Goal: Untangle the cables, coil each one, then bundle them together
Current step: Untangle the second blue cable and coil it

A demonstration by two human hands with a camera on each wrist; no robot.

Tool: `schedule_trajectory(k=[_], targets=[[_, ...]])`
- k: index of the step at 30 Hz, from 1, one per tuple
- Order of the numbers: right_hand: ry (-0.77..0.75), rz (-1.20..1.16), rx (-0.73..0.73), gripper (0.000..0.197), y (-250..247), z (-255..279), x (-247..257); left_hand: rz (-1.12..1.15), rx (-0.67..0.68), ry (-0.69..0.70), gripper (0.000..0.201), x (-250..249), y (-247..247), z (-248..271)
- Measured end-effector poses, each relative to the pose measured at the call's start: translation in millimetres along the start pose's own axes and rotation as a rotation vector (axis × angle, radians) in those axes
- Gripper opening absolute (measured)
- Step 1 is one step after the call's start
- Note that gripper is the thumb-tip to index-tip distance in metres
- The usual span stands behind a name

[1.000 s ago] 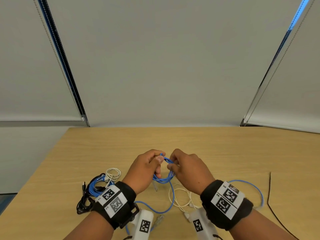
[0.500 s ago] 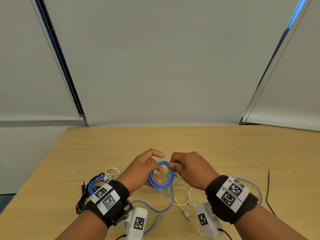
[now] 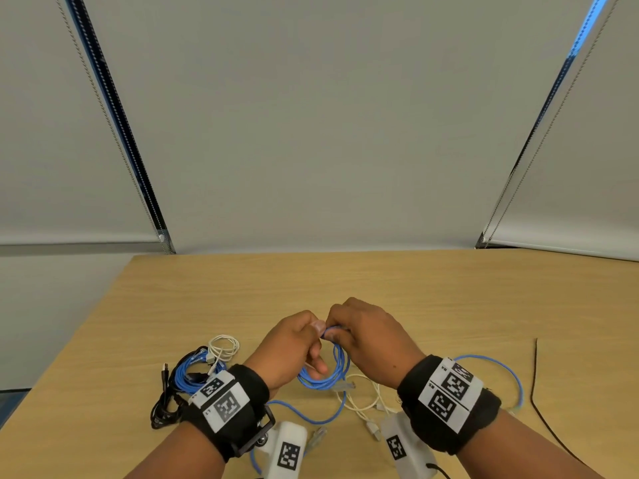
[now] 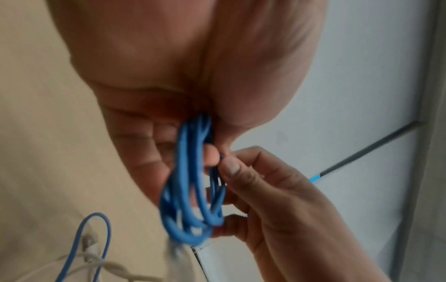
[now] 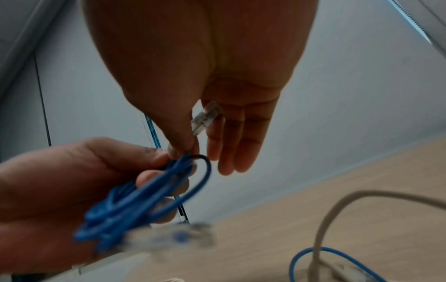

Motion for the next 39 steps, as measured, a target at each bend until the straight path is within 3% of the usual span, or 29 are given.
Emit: schedule_trajectory(k=[4,16,21,25,30,35,39], targets=[[0.03,-0.095,-0.02,0.015,-4,-3,2,-0.151,-0.105,0.109,0.027,-5,-1,1],[0.085,-0.237,-0.03,0.011,-14,-8,-9,-0.462,-0.017,0.243,0.029,-15,-18,7],[0.048,-0.206,0.016,0.012,-19,-11,-13,-0.362,0.007,0.231,0.031,-12,-19,4],[0.04,-0.104,0.138,0.015,-16,-6,-18,-0.249,0.051,0.209,0.029,-2,-15,8],[0.205,-0.639,0.281,0.013,-8,1,-19,-0.121,0.106,0.217,0.032,-3,-8,10],[0.319,-1.084,0.324,0.011,3,8,-19,0.073,0.162,0.179,0.03,-7,-7,13],[0.389,-1.251,0.337,0.007,8,7,-17,0.038,0.116,0.199,0.037,-6,-12,10]])
Point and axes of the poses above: each hand's wrist, its own z-axis away from the middle knuckle, its own y-axis out of the palm, x = y × z, the point moved 3 cm from there along -z, towards the middle knuckle, and after that the axes turned 4 degrees about z, right-handed, at the moved point
